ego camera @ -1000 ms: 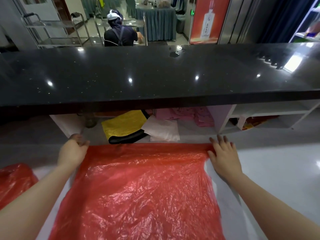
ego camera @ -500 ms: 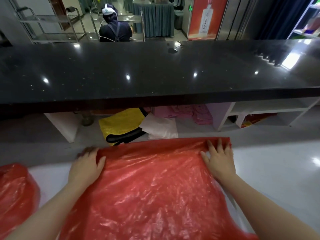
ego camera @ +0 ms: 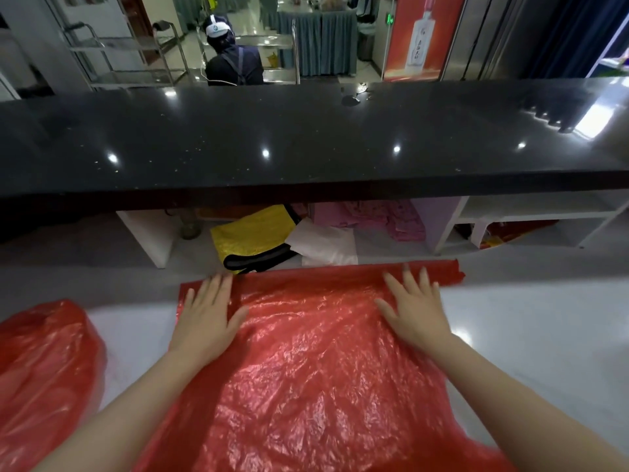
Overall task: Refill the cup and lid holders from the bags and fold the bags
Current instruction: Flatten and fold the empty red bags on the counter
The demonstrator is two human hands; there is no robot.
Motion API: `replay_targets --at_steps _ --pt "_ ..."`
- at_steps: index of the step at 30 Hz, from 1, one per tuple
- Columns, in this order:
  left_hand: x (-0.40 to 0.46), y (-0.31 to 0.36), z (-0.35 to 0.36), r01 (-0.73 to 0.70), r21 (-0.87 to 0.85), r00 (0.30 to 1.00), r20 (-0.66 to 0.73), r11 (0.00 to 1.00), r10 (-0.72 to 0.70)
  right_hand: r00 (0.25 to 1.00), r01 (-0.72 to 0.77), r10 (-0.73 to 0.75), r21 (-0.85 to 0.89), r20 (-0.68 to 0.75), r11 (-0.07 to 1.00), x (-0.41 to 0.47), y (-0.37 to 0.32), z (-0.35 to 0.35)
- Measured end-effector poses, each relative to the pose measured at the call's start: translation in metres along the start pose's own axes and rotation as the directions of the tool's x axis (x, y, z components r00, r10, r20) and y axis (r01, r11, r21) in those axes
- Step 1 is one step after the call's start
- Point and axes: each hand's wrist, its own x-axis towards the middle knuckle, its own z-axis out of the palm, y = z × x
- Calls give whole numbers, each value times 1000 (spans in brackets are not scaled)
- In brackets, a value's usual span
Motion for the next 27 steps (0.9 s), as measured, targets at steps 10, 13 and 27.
replay_targets --at_steps 10,13,27 --pt "-68 32 9 23 -2 989 143 1000 -22 927 351 -350 10 132 936 -39 -39 29" --pt "-86 32 21 102 38 967 230 994 -108 922 361 -355 -11 152 933 -42 -30 36" --pt "-140 48 14 153 -18 985 88 988 -151 865 497 -497 11 72 867 -57 -9 9"
